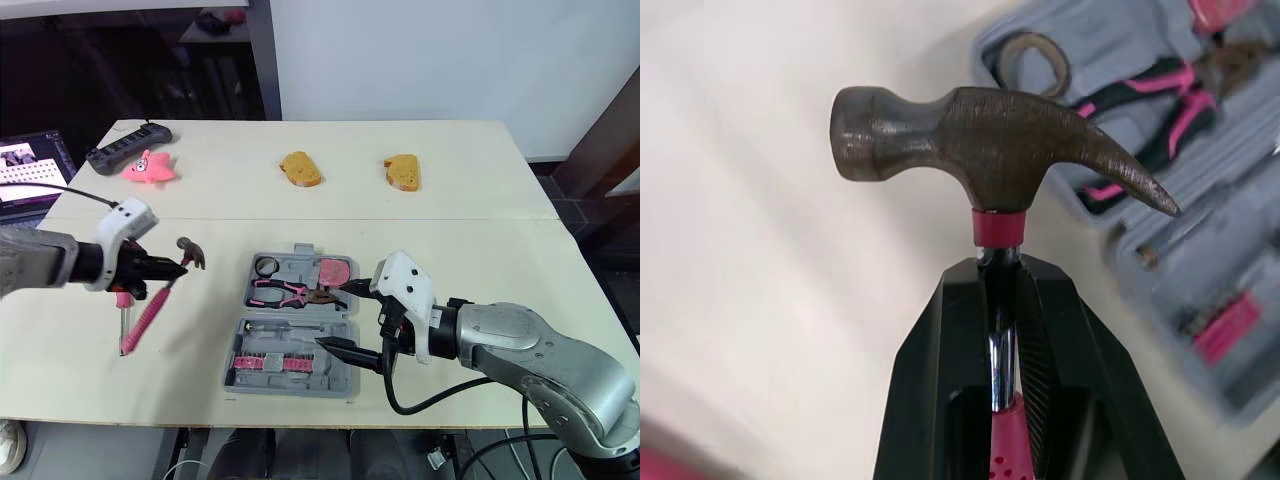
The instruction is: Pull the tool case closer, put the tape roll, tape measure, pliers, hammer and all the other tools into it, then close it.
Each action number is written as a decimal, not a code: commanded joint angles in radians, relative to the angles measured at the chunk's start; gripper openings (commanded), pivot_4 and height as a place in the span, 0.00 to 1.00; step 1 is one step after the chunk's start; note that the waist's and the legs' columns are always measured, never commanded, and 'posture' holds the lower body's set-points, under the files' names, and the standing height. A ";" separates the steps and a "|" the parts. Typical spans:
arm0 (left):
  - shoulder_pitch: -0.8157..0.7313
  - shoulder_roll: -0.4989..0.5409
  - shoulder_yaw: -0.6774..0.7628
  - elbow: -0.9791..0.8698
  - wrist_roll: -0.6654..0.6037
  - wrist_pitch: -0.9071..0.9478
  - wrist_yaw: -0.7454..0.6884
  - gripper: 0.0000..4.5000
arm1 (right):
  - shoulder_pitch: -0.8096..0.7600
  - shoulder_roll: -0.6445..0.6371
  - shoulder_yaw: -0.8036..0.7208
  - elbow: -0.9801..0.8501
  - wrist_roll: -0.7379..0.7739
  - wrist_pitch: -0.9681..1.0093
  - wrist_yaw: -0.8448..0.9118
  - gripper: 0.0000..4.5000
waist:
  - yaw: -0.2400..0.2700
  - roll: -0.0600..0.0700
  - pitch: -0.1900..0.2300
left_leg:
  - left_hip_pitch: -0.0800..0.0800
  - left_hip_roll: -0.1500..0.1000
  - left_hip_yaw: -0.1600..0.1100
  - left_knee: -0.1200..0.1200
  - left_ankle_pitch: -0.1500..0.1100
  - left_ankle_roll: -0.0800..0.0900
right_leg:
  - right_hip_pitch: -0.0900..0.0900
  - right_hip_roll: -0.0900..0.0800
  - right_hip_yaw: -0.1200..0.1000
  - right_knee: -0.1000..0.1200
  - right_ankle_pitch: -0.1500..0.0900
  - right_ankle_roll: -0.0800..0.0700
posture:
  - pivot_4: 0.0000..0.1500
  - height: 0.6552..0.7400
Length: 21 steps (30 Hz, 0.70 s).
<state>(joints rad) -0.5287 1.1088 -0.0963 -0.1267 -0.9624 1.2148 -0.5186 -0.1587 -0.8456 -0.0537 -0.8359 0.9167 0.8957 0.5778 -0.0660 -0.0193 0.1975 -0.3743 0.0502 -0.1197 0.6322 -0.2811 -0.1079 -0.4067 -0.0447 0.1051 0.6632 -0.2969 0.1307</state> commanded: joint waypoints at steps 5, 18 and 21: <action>0.126 -0.274 0.237 -0.111 0.092 0.078 0.362 0.00 | 0.003 -0.004 -0.003 -0.014 -0.007 -0.014 0.007 1.00 | 0.010 -0.002 0.000 | 0.000 0.000 0.000 0.001 0.000 -0.001 | 0.000 0.000 0.000 0.000 0.000 0.000 | 1.00 1.00; 0.305 -0.526 0.215 -0.099 0.336 -0.193 0.363 0.00 | 0.016 0.004 -0.015 -0.029 0.017 0.008 -0.033 1.00 | 0.034 -0.002 -0.001 | 0.000 -0.001 0.000 0.000 0.002 -0.003 | 0.000 -0.001 0.000 -0.001 0.001 -0.001 | 1.00 1.00; 0.317 -0.547 0.197 -0.073 0.376 -0.226 0.335 0.10 | 0.016 0.001 -0.020 -0.032 0.027 0.011 -0.041 1.00 | 0.033 -0.002 -0.001 | 0.000 -0.001 0.000 0.000 0.002 -0.003 | 0.000 -0.001 0.000 -0.001 0.001 -0.001 | 1.00 1.00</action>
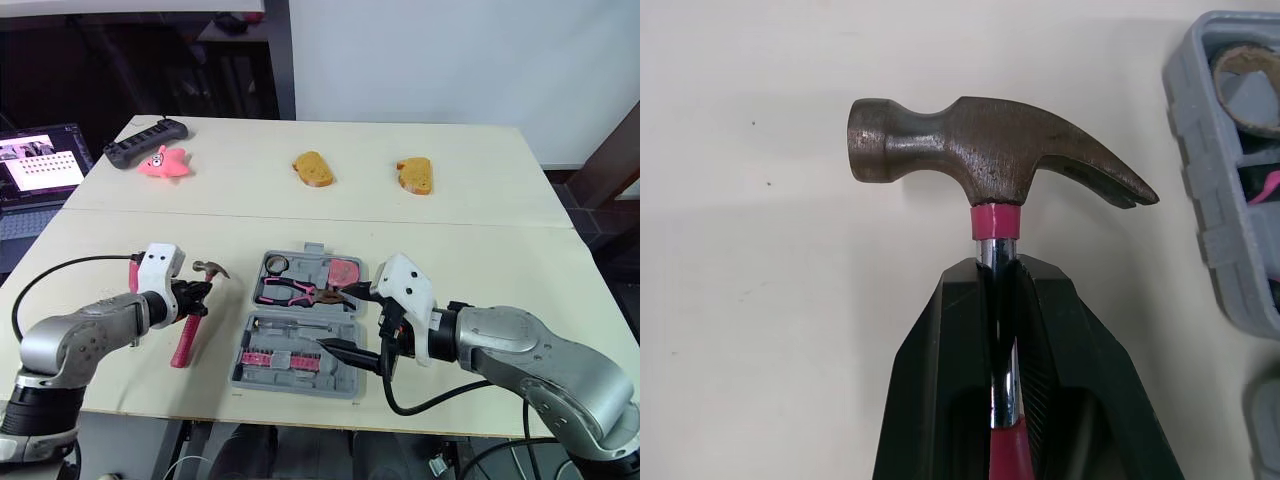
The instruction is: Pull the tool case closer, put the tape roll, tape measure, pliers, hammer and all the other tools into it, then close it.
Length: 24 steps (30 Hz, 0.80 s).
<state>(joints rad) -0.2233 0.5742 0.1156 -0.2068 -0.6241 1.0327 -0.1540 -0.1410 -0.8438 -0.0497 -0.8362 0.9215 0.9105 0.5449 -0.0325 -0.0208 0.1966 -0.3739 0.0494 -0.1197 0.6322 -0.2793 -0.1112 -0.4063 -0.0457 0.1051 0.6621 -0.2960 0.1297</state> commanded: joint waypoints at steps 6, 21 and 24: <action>0.002 -0.021 0.000 -0.017 0.073 -0.083 -0.076 0.73 | 0.005 -0.010 -0.039 -0.037 0.041 -0.001 -0.021 1.00 | -0.003 0.000 0.000 | 0.000 0.000 0.000 0.000 0.000 0.000 | 0.000 0.000 0.000 0.000 0.000 0.000 | 1.00 1.00; 0.233 0.017 0.260 -0.249 0.089 -0.336 -0.228 0.98 | 0.152 -0.021 -0.068 -0.038 -0.082 -0.103 -0.002 1.00 | -0.008 0.000 0.000 | 0.000 0.000 0.000 -0.001 0.000 0.000 | 0.000 0.000 0.000 -0.001 0.000 0.000 | 1.00 1.00; 0.350 0.000 0.280 -0.208 0.141 -0.532 -0.324 0.98 | 0.218 -0.019 -0.044 -0.024 -0.170 -0.161 0.020 1.00 | -0.006 0.000 0.000 | 0.000 0.000 0.000 -0.001 0.000 0.000 | 0.001 0.000 0.000 -0.003 0.000 0.000 | 1.00 1.00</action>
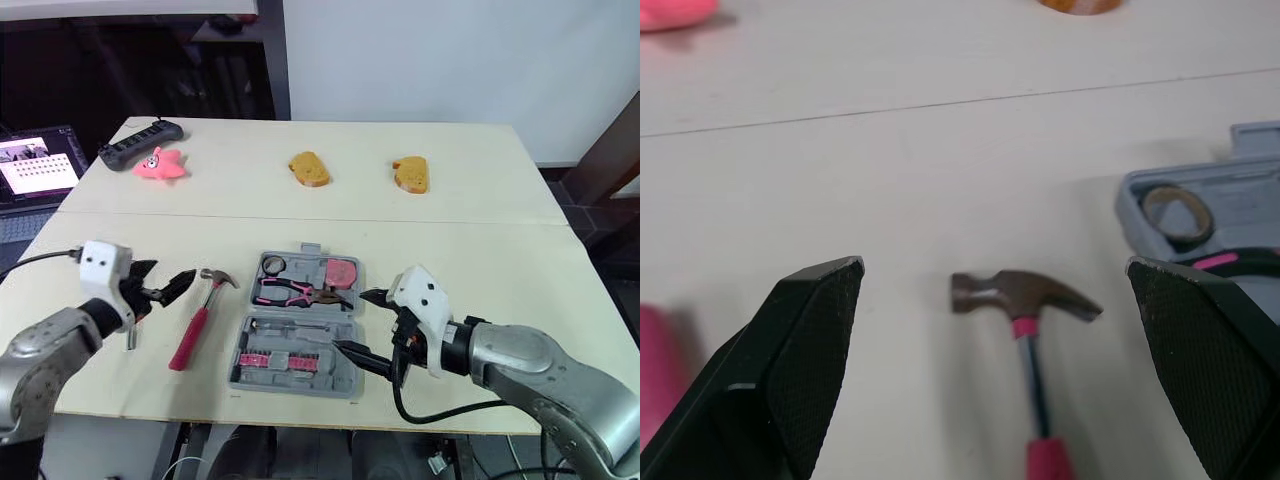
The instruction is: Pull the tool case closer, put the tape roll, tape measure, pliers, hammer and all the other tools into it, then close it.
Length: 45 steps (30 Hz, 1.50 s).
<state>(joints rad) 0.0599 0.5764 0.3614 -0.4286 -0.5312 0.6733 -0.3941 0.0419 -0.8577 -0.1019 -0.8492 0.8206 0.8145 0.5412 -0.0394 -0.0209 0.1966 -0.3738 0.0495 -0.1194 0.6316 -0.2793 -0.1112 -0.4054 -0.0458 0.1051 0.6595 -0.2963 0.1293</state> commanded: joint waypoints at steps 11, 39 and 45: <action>0.031 0.035 -0.034 0.014 0.011 0.038 -0.062 0.98 | 0.142 0.020 0.011 0.003 -0.170 -0.123 0.056 1.00 | 0.019 0.000 0.000 | 0.000 0.000 0.000 0.001 0.000 0.000 | 0.002 0.000 0.000 -0.003 -0.001 -0.002 | 1.00 1.00; -0.218 -0.088 -0.309 0.234 0.216 0.200 0.067 0.68 | 0.087 0.044 0.008 -0.007 -0.180 -0.077 0.032 1.00 | 0.025 0.000 -0.001 | 0.000 0.000 0.000 0.001 0.000 0.000 | 0.003 0.000 0.000 -0.004 0.001 0.000 | 1.00 1.00; -0.215 -0.101 -0.306 0.212 0.218 0.226 0.069 0.01 | 0.085 0.047 0.010 -0.010 -0.182 -0.067 0.030 1.00 | 0.025 0.000 -0.001 | 0.001 0.000 0.000 0.001 0.000 0.000 | 0.003 0.000 0.000 -0.004 0.001 0.001 | 1.00 1.00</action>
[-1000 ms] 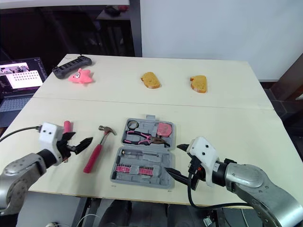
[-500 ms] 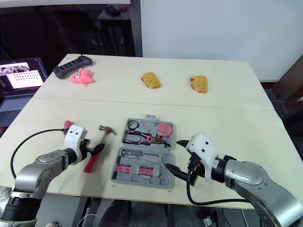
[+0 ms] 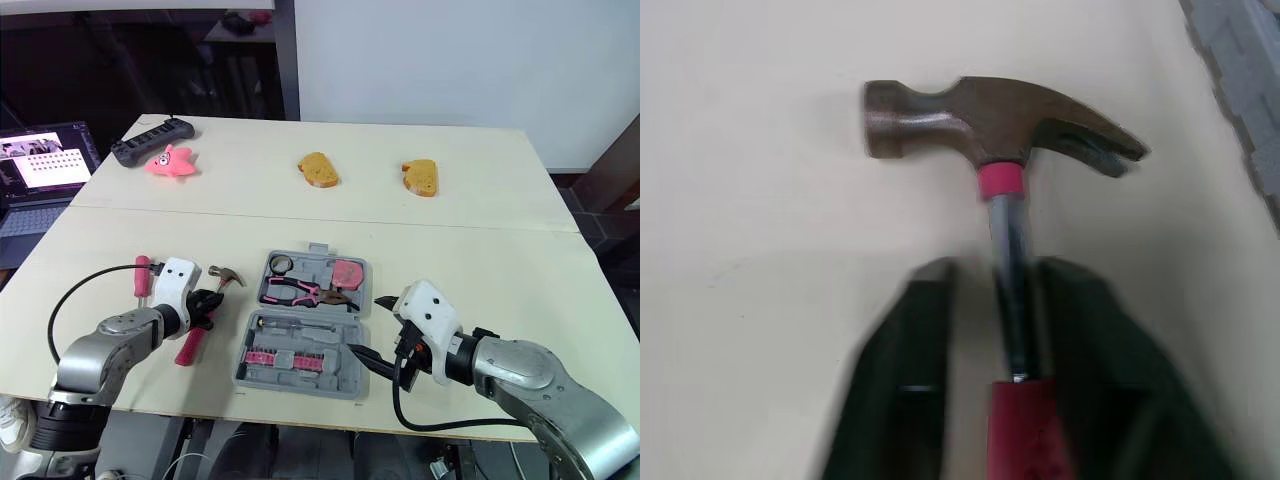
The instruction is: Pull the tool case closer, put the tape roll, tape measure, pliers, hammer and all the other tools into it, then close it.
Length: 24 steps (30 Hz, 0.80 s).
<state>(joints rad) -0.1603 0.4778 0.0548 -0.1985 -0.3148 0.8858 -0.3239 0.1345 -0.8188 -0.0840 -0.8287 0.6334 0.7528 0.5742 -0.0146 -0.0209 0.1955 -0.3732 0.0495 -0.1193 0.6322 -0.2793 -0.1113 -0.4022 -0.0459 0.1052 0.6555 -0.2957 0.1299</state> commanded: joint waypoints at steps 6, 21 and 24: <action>-0.021 -0.004 0.012 -0.026 0.001 0.046 0.001 0.01 | -0.011 0.011 0.002 -0.027 -0.002 0.001 -0.002 1.00 | 0.000 0.000 0.000 | 0.000 0.000 0.000 0.000 0.000 0.000 | 0.000 0.000 0.000 0.000 0.000 0.000 | 1.00 1.00; -0.071 0.302 0.086 -0.142 -0.077 0.091 -0.245 0.01 | -0.022 0.024 0.030 -0.028 -0.011 0.015 -0.021 1.00 | -0.005 0.000 0.000 | -0.001 0.000 0.000 -0.001 0.000 0.000 | -0.001 0.000 0.000 0.000 0.000 0.000 | 1.00 1.00; -0.069 0.407 0.063 -0.181 -0.113 0.051 -0.386 0.01 | -0.026 0.027 0.034 -0.026 -0.012 0.015 -0.022 1.00 | -0.004 0.000 0.000 | -0.001 0.000 0.000 -0.001 0.000 0.000 | -0.001 0.000 0.000 0.000 0.000 0.000 | 1.00 1.00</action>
<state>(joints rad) -0.2209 0.8507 0.1133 -0.3222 -0.4014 0.9802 -0.6302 0.1126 -0.8013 -0.0477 -0.8287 0.6210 0.7743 0.5551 -0.0188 -0.0211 0.1959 -0.3739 0.0496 -0.1192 0.6309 -0.2792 -0.1114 -0.4035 -0.0459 0.1050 0.6550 -0.2960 0.1295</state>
